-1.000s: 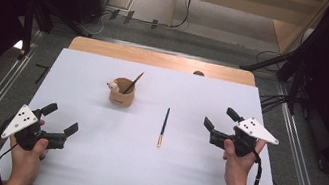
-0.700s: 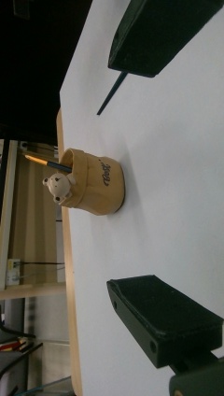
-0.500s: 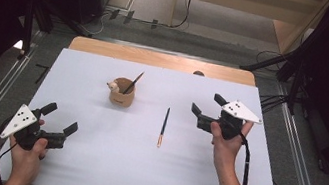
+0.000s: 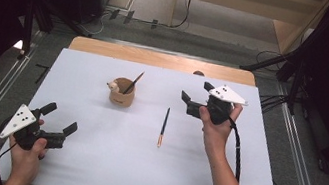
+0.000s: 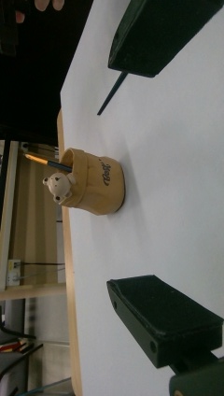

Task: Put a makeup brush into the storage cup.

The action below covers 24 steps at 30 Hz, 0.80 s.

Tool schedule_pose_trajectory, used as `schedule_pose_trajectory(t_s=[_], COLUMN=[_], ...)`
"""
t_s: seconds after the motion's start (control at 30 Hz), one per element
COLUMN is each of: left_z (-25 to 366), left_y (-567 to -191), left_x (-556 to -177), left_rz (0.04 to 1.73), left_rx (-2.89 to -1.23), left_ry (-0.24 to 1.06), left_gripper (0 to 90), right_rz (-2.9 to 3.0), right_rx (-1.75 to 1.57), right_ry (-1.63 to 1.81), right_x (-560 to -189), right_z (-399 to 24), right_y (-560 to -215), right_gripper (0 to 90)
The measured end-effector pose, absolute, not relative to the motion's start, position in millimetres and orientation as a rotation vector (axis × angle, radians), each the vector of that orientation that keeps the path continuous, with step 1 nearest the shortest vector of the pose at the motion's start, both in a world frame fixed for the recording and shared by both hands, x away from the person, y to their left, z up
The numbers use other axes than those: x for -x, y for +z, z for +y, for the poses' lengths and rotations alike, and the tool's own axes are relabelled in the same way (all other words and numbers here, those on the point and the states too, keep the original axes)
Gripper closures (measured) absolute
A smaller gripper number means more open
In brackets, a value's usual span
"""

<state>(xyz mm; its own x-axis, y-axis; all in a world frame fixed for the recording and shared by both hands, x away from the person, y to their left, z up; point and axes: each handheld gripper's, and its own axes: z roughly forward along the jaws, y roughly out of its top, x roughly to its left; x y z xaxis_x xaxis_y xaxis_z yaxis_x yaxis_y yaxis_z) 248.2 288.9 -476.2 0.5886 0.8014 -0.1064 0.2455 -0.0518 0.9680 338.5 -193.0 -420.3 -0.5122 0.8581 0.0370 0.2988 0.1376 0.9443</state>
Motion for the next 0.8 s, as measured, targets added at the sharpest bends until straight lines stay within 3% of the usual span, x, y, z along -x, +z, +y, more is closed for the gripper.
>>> schedule_pose_trajectory(t_s=[0.8], left_z=[286.4], left_y=[-477.5], left_x=[-247.6], left_rz=[0.892], left_rx=[-1.621], left_ry=[0.58], left_gripper=[0.0], right_rz=[2.149], right_rx=[-1.29], right_ry=[1.192], right_x=[-371.0], right_z=[-172.6], right_y=[-430.3], right_gripper=[15.0])
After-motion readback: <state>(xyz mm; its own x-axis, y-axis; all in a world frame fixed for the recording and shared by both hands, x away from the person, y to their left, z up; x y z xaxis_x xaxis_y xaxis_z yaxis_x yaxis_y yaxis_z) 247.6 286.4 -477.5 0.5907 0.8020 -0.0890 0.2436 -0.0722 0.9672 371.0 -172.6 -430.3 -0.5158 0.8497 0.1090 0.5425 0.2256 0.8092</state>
